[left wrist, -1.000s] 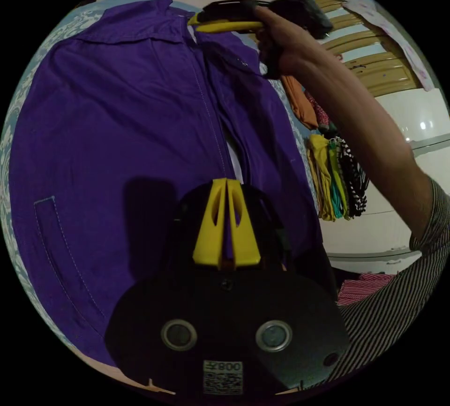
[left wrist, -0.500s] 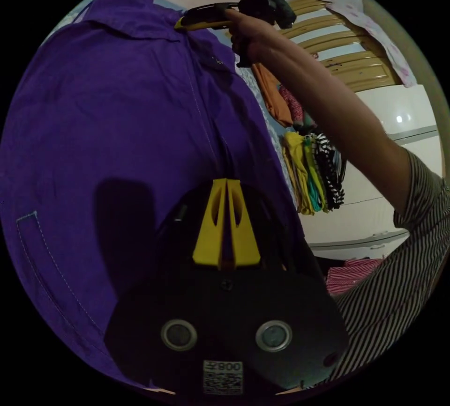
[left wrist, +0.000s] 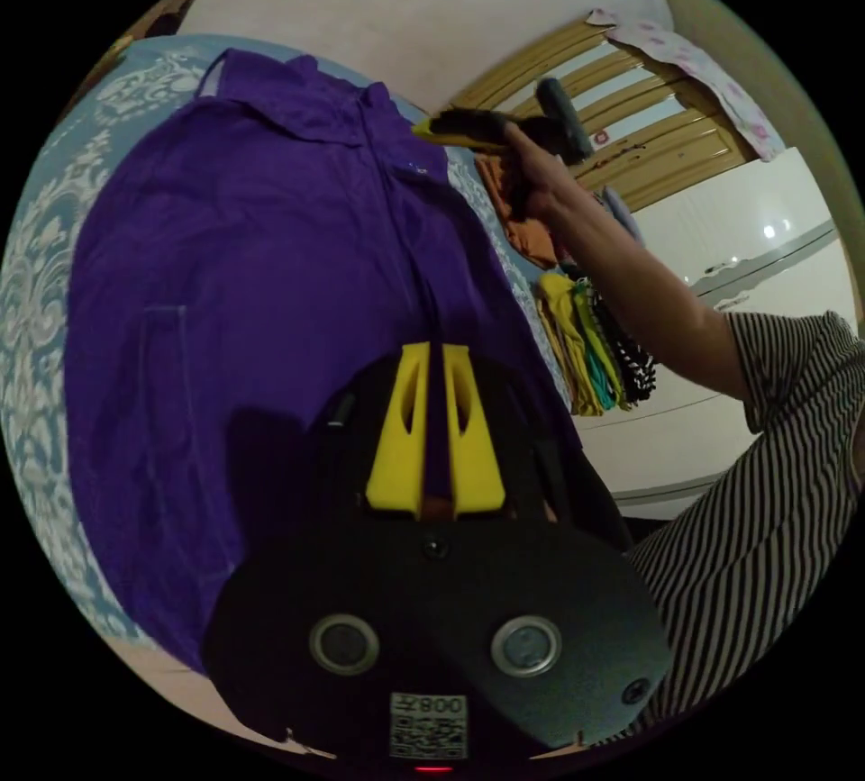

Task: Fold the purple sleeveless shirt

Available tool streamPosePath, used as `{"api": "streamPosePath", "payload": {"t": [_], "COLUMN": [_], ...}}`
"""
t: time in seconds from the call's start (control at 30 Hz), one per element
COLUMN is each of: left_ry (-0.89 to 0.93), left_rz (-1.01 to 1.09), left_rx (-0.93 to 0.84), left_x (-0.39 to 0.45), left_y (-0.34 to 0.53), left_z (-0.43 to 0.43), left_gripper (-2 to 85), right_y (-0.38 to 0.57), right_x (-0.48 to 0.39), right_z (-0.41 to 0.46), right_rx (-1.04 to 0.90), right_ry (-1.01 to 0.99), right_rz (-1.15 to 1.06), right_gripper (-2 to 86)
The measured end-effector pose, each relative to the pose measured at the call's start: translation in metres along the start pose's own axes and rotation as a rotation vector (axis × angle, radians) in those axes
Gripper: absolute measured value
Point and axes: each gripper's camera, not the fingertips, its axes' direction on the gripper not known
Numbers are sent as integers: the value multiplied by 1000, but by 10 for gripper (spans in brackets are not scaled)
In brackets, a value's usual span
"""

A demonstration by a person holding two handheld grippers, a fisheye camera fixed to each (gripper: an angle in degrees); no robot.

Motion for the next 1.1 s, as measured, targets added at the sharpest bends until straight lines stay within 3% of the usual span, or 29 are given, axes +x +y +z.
{"api": "streamPosePath", "payload": {"t": [0.2,0.3,0.5,0.6,0.73,1.1], "left_ry": [-170,-284,-267,-193,-40,-96], "left_rz": [-69,-64,-99,-147,-156,-466], "left_rx": [-84,-187,-205,-195,-24,167], "left_x": [5,5,6,4,12,-41], "left_y": [69,86,98,105,126,249], "left_z": [-45,-36,-64,-91,-149,-305], "left_gripper": [19,18,0,-2,5,87], "right_y": [154,212,270,283,309,499], "right_x": [-64,-88,-104,-86,-48,89], "right_z": [6,40,40,29,-15,-134], "right_rx": [-200,-356,-236,-282,-232,14], "right_ry": [-118,119,396,328,53,-174], "right_rz": [-258,-334,-422,-330,-150,244], "right_gripper": [11,3,-3,-2,1,29]}}
